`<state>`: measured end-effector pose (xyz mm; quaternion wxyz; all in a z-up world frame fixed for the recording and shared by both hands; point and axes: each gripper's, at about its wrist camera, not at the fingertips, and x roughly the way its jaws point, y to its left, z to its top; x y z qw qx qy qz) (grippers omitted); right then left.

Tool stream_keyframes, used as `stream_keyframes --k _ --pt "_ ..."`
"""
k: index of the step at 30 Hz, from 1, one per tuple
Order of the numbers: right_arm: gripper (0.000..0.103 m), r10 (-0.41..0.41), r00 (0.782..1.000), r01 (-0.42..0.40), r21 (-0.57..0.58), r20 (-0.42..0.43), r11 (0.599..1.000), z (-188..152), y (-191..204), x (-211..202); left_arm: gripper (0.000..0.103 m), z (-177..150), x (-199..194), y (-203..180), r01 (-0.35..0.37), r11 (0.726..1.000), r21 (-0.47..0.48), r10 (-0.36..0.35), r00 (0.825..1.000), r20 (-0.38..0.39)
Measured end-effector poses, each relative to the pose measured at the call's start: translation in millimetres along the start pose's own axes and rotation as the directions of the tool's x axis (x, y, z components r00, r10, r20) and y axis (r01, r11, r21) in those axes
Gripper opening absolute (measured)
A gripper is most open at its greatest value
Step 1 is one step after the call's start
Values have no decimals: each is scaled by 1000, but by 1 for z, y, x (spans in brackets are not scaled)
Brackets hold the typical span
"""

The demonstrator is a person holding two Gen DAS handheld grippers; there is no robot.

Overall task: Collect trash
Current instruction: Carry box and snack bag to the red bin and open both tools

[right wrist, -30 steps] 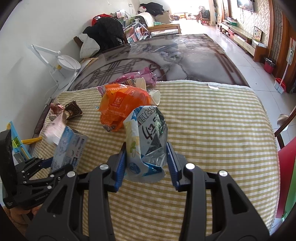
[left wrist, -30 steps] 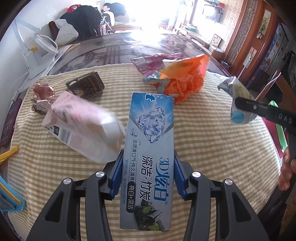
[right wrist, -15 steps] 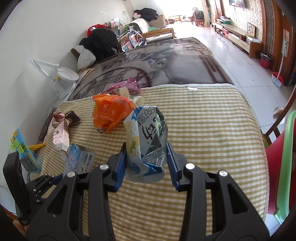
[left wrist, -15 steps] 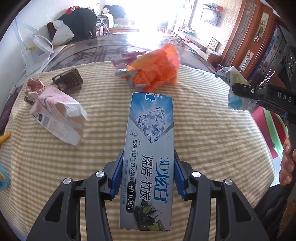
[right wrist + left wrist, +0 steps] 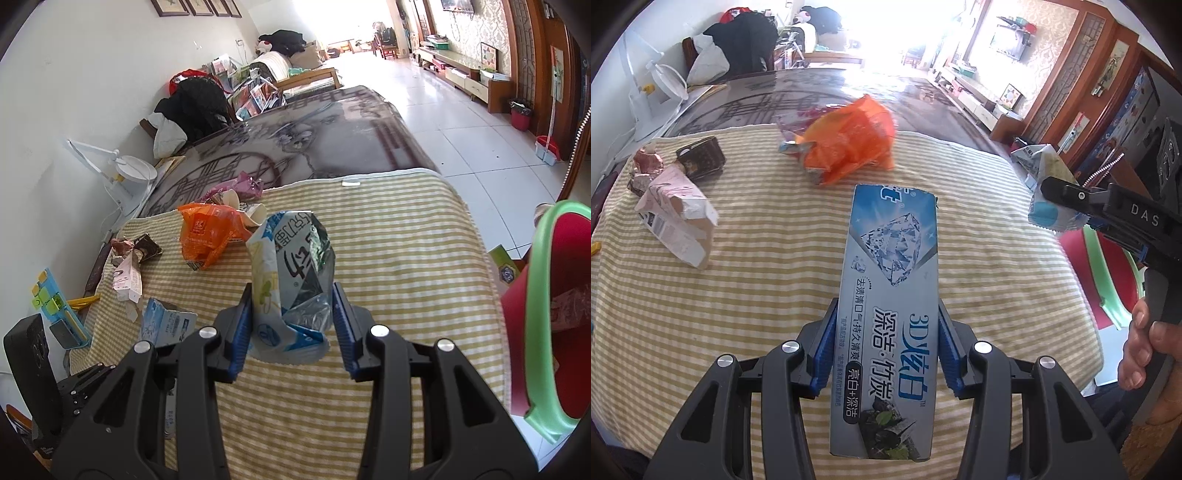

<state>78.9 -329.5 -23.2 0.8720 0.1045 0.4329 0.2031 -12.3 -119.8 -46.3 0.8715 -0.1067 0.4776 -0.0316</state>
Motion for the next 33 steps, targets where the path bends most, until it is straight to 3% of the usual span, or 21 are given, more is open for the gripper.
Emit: stream_keyframes --k 9,16,23,28,33 --pt "40 -24 998 20 73 58 997 -3 -40 -31 46 -4 0 -36 35 998 49 -34 999 -20" --pt "40 -108 985 102 46 131 994 -3 -50 -57 46 -5 1 -62 53 994 101 -51 998 -23" --pt "40 -267 942 250 103 206 963 -1 -84 -90 46 -9 4 -72 69 990 125 -64 997 -39" --pt "40 -305 932 255 245 194 935 -8 -131 -109 46 -9 12 -87 92 985 147 -85 995 -53" --pt "42 -382 908 315 319 172 894 -15 -156 -117 46 -7 16 -120 148 970 192 -140 989 -52"
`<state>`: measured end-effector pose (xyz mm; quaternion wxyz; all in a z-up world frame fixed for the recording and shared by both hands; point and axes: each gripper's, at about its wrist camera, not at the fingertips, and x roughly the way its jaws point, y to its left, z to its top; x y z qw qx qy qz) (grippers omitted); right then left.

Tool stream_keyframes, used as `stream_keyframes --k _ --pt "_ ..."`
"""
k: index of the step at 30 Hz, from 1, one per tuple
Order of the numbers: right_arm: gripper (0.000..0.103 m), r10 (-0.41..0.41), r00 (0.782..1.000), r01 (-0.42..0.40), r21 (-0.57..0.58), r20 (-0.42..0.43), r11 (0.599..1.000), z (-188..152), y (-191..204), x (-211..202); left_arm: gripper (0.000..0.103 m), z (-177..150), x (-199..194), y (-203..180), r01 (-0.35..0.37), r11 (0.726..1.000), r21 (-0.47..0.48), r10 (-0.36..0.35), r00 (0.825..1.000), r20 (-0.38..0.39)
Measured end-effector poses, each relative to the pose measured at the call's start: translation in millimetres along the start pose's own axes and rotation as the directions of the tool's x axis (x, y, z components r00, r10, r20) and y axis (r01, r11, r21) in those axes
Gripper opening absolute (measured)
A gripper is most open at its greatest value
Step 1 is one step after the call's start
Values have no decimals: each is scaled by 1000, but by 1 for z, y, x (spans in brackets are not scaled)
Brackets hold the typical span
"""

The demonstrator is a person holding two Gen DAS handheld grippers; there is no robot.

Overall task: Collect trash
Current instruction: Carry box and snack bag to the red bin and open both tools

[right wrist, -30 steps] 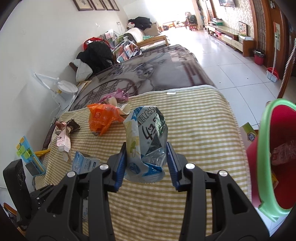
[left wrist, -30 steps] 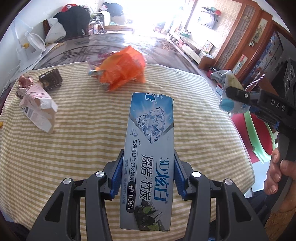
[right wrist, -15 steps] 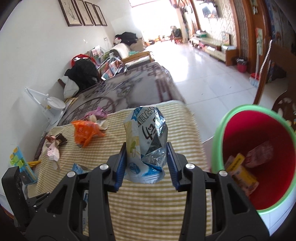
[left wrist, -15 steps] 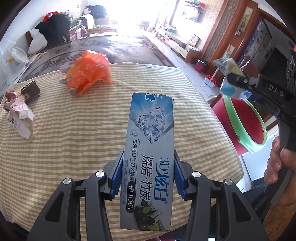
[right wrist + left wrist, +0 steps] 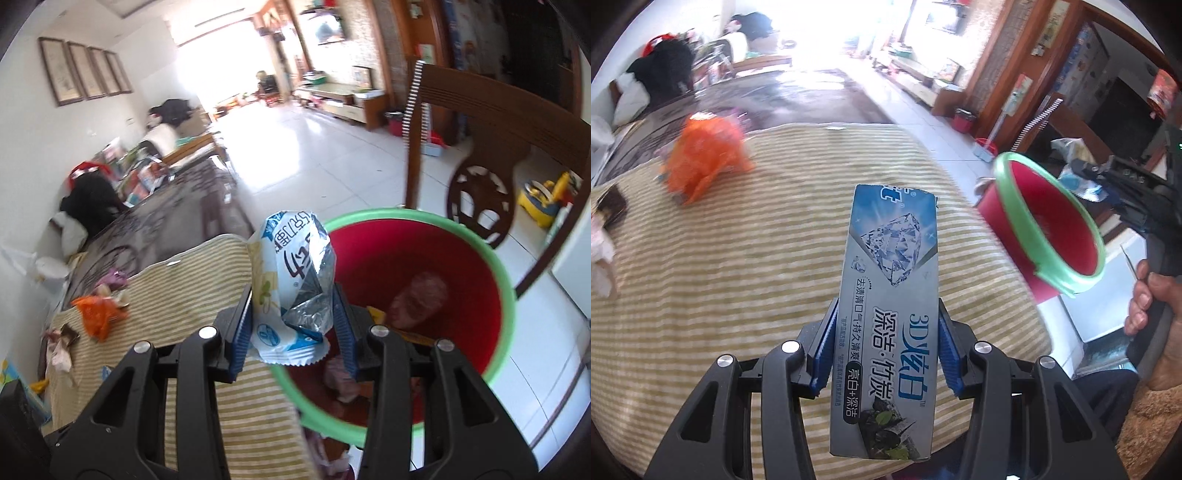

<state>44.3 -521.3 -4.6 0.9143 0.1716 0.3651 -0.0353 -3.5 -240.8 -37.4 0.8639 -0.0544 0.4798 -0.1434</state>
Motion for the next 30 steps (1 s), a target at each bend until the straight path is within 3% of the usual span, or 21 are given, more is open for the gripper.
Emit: stream_keyframes --k 2,3,4,6,7,14,18,23,25,30 --pt "60 -37 999 37 44 -7 998 0 -12 1 46 5 1 -13 20 999 25 -20 1000 10" --pt "79 -48 999 49 66 -3 997 1 -17 0 46 7 2 -18 29 999 33 -29 999 14" --pt "89 -57 998 56 85 7 995 2 -21 -2 45 12 3 -27 49 998 44 -50 999 19" --pt "91 -79 996 74 125 43 989 5 -29 -9 45 19 5 -39 80 995 58 -81 996 25" --pt "97 -93 994 84 138 58 987 6 -31 -13 45 24 6 -48 104 992 71 -106 994 31" --pt "98 -205 959 144 283 197 948 10 -62 -44 45 56 23 -110 192 962 192 -205 977 50" --pt "98 -292 912 156 415 288 896 7 -89 -68 45 74 38 -141 256 943 212 -267 963 26" --pt "98 -330 876 122 503 351 856 1 -106 -83 50 95 56 -171 332 920 208 -341 940 7" --pt "98 -335 874 133 490 351 861 3 -103 -82 56 100 57 -169 339 922 184 -348 937 18" --pt "98 -271 902 114 420 336 900 11 -82 -68 58 94 46 -131 320 938 132 -330 942 62"
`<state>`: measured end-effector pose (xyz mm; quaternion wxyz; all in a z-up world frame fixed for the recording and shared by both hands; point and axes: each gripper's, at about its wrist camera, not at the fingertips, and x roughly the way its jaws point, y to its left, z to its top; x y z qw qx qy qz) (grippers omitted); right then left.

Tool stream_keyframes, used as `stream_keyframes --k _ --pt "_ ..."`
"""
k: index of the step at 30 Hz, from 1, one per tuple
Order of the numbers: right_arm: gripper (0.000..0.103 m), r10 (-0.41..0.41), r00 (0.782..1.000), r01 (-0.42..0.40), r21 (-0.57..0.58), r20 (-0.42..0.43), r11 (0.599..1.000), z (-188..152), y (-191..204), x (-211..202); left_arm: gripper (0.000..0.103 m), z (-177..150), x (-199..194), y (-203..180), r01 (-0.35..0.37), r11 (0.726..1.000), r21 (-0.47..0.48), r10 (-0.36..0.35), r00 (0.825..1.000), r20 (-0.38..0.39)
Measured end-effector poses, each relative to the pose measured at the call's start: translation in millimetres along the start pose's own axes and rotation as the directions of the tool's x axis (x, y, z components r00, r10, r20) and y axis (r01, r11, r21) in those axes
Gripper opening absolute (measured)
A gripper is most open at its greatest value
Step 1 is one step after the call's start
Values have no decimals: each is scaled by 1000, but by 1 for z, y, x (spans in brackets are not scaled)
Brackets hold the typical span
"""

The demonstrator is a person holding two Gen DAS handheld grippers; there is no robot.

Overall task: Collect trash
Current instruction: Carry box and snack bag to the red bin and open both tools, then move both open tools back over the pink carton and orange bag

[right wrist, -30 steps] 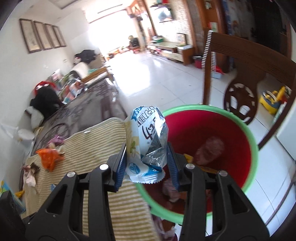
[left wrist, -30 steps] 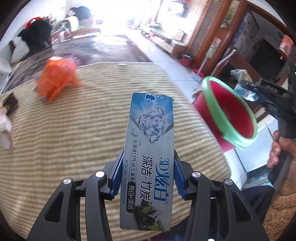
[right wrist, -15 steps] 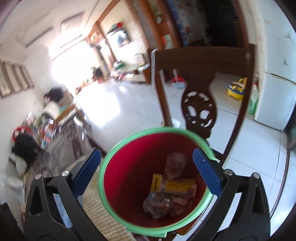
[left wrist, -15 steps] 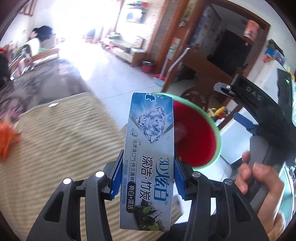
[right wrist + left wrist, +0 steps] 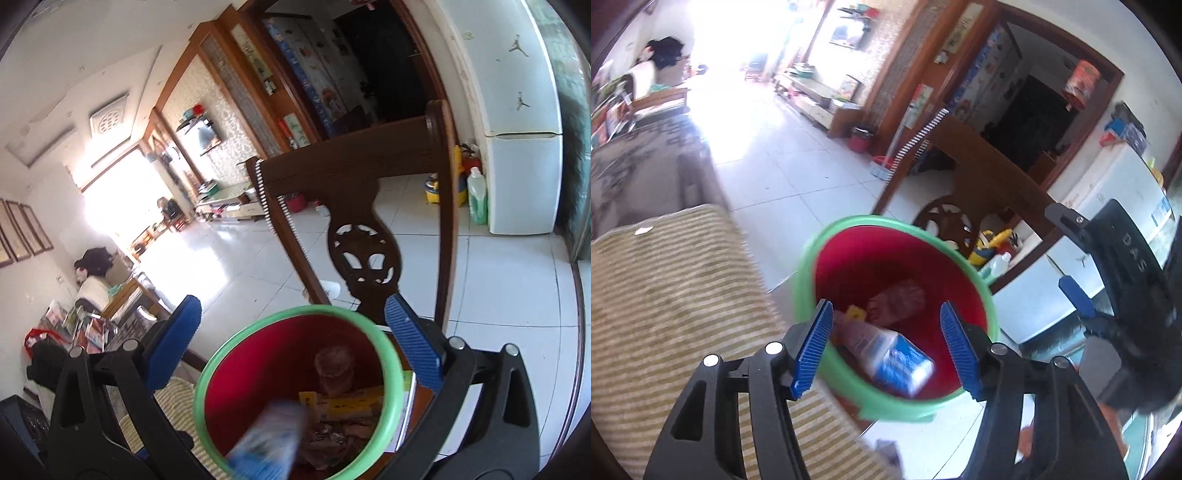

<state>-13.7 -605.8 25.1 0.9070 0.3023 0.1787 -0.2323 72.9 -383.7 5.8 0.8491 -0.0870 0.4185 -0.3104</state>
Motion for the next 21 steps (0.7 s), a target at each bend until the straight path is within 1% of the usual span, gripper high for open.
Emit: stream_keyframes --k 3,4,6,7,9,11,12,13,14,15,16,17,18,19,20,21 --pt "98 21 1000 -22 -25 -16 999 -4 13 3 58 -15 -26 33 -60 997 -42 61 998 19" --pt "98 30 999 -31 -36 -25 999 -6 19 5 58 -22 -39 48 -95 994 -56 97 995 26" --pt "98 45 998 -48 -58 -48 997 -11 29 6 58 -33 -64 79 -169 981 -94 174 984 39" --pt "98 50 997 -55 -74 -65 996 -14 36 8 58 -42 -83 103 -223 965 -135 231 972 45" --pt "98 59 994 -68 -95 -86 993 -20 48 10 59 -54 -109 134 -283 938 -201 298 953 49" --pt "98 77 991 -90 -118 -108 989 -28 62 10 59 -69 -148 182 -378 872 -312 410 911 42" --pt "98 87 989 -104 -138 -122 985 -34 73 10 59 -76 -166 204 -418 830 -370 464 885 40" --pt "98 92 987 -112 -153 -132 982 -38 80 11 62 -83 -181 222 -443 792 -419 504 863 41" --pt "98 99 984 -124 -174 -146 977 -43 90 11 64 -90 -197 244 -463 745 -481 545 838 38" --pt "98 107 981 -137 -192 -159 972 -49 101 12 64 -98 -212 262 -471 698 -540 576 817 32" --pt "98 114 979 -147 -203 -168 968 -53 107 12 65 -108 -229 282 -462 646 -608 598 801 27" --pt "98 123 976 -162 -221 -181 962 -60 118 12 73 -117 -243 301 -446 599 -665 613 789 24" --pt "98 129 973 -174 -238 -190 955 -66 128 11 77 -122 -253 316 -436 559 -705 628 778 17" --pt "98 133 971 -182 -254 -198 950 -71 137 11 81 -129 -263 333 -425 509 -749 647 762 7" --pt "98 137 969 -193 -276 -207 942 -78 148 10 81 -131 -267 345 -422 476 -772 658 753 -7" --pt "98 142 966 -204 -298 -218 933 -84 160 10 81 -132 -268 356 -422 447 -789 663 748 -24"
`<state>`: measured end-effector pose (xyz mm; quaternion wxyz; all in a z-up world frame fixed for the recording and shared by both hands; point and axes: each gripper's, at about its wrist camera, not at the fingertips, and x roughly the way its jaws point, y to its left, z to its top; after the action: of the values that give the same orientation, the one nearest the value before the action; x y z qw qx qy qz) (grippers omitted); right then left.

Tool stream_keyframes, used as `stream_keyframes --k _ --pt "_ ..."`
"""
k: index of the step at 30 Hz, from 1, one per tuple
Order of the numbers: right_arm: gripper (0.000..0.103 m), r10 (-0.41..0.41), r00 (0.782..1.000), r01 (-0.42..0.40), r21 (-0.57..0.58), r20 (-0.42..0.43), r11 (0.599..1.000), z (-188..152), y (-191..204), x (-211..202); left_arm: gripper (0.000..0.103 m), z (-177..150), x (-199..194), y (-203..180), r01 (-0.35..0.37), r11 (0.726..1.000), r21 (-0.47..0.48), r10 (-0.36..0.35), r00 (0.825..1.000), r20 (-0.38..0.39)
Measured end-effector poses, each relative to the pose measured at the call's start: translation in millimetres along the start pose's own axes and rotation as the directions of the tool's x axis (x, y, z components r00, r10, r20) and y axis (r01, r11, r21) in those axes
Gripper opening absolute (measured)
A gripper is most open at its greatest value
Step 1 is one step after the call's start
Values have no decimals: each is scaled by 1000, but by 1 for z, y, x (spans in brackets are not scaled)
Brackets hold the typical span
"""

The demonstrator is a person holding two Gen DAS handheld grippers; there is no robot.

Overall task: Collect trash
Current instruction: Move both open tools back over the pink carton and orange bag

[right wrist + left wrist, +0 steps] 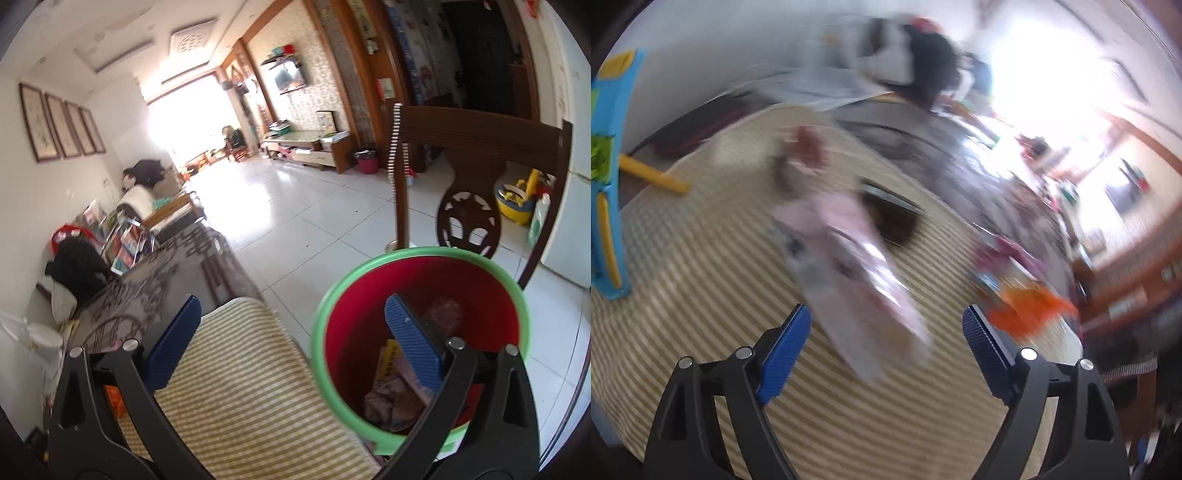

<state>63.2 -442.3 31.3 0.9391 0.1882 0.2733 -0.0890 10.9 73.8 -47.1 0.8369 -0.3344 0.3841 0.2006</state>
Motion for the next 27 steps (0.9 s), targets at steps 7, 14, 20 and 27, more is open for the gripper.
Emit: stream_keyframes --k 7,14,20,27 --pt "98 37 998 -44 -147 -47 988 -21 70 15 86 37 67 13 -108 994 -8 106 987 -122" --pt "98 75 991 -100 -256 -107 962 -45 124 29 79 35 80 18 -90 995 36 93 990 -103" --pt "98 120 974 -178 -318 -194 931 -67 160 45 42 29 41 18 11 996 91 0 993 -116" --pt "98 147 941 -262 -384 -304 885 -98 188 53 41 -2 16 44 55 995 87 -42 988 -145"
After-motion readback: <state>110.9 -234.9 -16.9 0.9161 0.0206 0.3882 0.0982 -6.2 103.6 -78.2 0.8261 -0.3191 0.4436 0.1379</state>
